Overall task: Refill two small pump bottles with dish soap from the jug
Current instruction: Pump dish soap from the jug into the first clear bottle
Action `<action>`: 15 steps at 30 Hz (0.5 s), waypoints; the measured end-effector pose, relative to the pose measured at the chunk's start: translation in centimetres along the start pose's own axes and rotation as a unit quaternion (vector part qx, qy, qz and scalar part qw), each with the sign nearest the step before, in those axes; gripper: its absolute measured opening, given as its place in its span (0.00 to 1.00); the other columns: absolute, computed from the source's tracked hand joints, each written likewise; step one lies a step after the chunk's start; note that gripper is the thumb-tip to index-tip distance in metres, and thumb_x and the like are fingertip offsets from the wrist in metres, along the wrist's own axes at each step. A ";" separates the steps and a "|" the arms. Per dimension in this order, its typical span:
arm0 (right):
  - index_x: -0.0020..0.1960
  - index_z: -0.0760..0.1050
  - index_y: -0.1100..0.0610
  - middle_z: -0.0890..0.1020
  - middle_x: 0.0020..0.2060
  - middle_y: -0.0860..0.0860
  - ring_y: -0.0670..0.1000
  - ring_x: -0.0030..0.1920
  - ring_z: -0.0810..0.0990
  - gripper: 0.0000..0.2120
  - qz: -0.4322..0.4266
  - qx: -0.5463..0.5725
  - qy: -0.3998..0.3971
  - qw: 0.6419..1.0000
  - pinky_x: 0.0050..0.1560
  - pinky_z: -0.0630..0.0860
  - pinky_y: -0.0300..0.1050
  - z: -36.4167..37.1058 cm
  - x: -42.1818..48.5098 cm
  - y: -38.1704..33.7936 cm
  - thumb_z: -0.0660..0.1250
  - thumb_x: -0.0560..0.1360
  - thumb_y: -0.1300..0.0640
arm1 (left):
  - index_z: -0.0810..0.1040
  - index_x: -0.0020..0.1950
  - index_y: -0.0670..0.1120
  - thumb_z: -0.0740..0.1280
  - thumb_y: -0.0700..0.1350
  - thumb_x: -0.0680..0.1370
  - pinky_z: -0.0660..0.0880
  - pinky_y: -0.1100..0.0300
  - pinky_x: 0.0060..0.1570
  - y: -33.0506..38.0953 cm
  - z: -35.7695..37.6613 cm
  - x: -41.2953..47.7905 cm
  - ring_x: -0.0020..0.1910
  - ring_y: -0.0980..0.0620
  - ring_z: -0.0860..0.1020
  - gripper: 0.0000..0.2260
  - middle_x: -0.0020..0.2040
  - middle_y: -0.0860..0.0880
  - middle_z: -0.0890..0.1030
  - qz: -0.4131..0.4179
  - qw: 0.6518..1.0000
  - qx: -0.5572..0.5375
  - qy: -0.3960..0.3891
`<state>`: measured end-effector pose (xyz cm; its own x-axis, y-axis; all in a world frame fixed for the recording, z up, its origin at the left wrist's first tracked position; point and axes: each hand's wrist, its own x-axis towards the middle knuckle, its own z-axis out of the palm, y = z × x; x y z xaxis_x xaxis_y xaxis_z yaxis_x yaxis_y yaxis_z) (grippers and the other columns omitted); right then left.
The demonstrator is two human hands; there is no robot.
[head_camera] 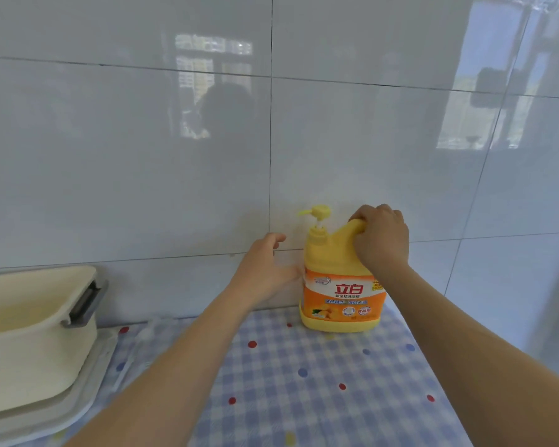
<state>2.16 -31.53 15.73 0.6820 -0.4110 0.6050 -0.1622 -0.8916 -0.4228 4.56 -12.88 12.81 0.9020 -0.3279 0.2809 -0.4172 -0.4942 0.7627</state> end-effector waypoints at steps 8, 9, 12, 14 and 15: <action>0.52 0.82 0.51 0.70 0.43 0.48 0.56 0.56 0.71 0.22 0.083 0.083 0.036 0.992 0.56 0.72 0.53 -1.0 -2.8 -3.3 0.58 0.70 0.71 | 0.65 0.74 0.48 0.73 0.46 0.74 0.65 0.62 0.60 -1.1 -3.5 -2.4 0.68 0.52 0.70 0.30 0.71 0.48 0.70 -0.003 0.999 0.012 0.034; 0.51 0.82 0.51 0.69 0.42 0.47 0.56 0.56 0.71 0.22 0.082 0.087 0.034 0.992 0.56 0.71 0.53 -1.3 -3.1 -3.8 0.58 0.70 0.71 | 0.66 0.73 0.47 0.73 0.47 0.74 0.65 0.62 0.60 -1.2 -4.0 -2.7 0.68 0.52 0.70 0.30 0.71 0.48 0.70 -0.004 0.999 0.013 0.039; 0.47 0.82 0.48 0.70 0.42 0.46 0.55 0.56 0.72 0.22 0.085 0.118 0.025 0.989 0.57 0.73 0.54 -1.8 -3.9 -5.6 0.57 0.69 0.70 | 0.66 0.73 0.47 0.73 0.47 0.74 0.65 0.62 0.59 -1.8 -5.5 -3.9 0.68 0.52 0.70 0.30 0.71 0.49 0.70 -0.009 0.998 0.011 0.056; 0.43 0.80 0.46 0.74 0.44 0.46 0.55 0.55 0.74 0.22 0.081 0.142 0.015 0.986 0.55 0.75 0.55 -1.8 -4.5 -7.1 0.58 0.68 0.70 | 0.66 0.73 0.48 0.73 0.47 0.74 0.66 0.61 0.60 -2.3 -6.5 -4.7 0.68 0.52 0.70 0.30 0.71 0.49 0.70 -0.016 0.998 0.009 0.063; 0.42 0.79 0.45 0.77 0.46 0.47 0.54 0.55 0.74 0.21 0.081 0.154 0.009 0.985 0.55 0.76 0.55 -1.8 -4.8 -7.8 0.58 0.68 0.69 | 0.66 0.73 0.48 0.73 0.47 0.74 0.66 0.60 0.61 -2.5 -6.9 -5.2 0.69 0.52 0.69 0.30 0.71 0.49 0.70 -0.019 0.998 0.011 0.065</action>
<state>-1.09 -22.95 17.31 0.6514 -0.5486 0.5241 -0.0411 -0.7152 -0.6977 1.69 -4.36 13.50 0.9236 -0.2013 0.3263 -0.3830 -0.5218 0.7622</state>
